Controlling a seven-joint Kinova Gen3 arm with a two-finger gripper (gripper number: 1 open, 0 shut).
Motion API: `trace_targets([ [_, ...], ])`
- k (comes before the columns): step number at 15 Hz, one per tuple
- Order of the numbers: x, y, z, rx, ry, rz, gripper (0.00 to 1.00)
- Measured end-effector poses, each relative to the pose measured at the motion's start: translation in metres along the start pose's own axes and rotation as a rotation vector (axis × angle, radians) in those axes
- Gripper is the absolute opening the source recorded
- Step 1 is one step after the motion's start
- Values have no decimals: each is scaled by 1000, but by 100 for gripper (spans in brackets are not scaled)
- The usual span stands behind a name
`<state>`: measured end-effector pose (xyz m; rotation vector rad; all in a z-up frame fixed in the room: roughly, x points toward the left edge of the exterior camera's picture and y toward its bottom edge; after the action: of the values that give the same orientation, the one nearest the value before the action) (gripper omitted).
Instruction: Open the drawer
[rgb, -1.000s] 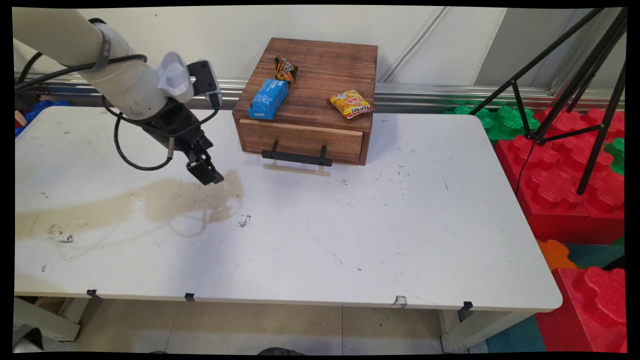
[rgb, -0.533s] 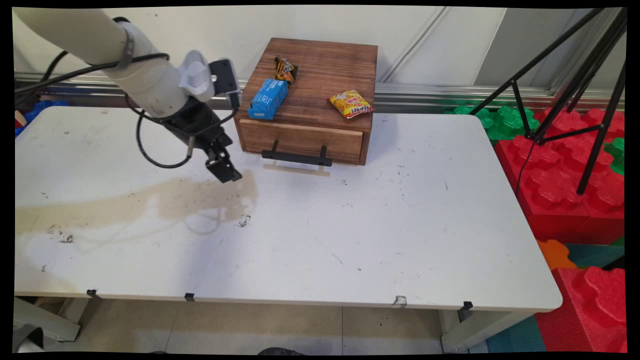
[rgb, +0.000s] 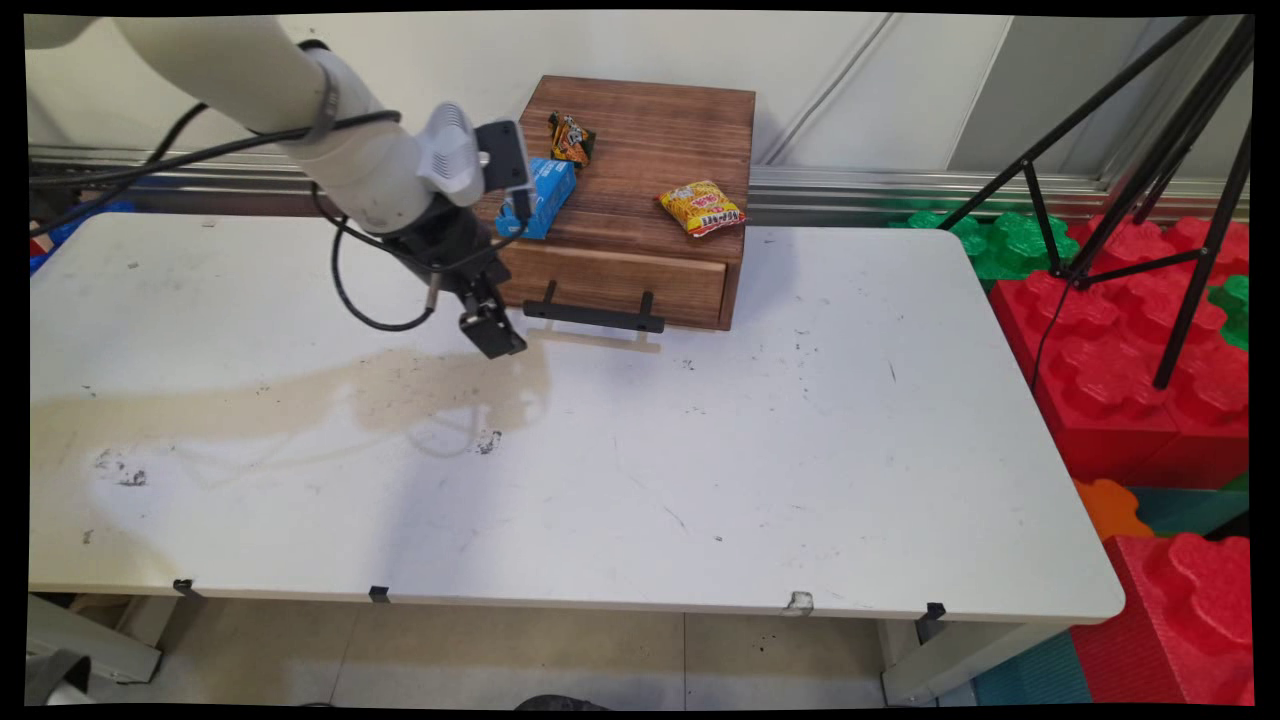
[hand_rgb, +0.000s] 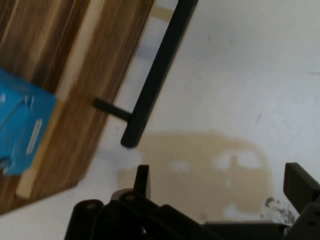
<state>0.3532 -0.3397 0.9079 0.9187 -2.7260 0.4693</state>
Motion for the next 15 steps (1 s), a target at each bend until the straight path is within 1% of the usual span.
trace_targets([
  [8, 25, -1, 28, 23, 10, 87, 100],
  [12, 37, 2, 51, 41, 28, 123, 100],
  [15, 43, 5, 65, 44, 44, 140, 100],
])
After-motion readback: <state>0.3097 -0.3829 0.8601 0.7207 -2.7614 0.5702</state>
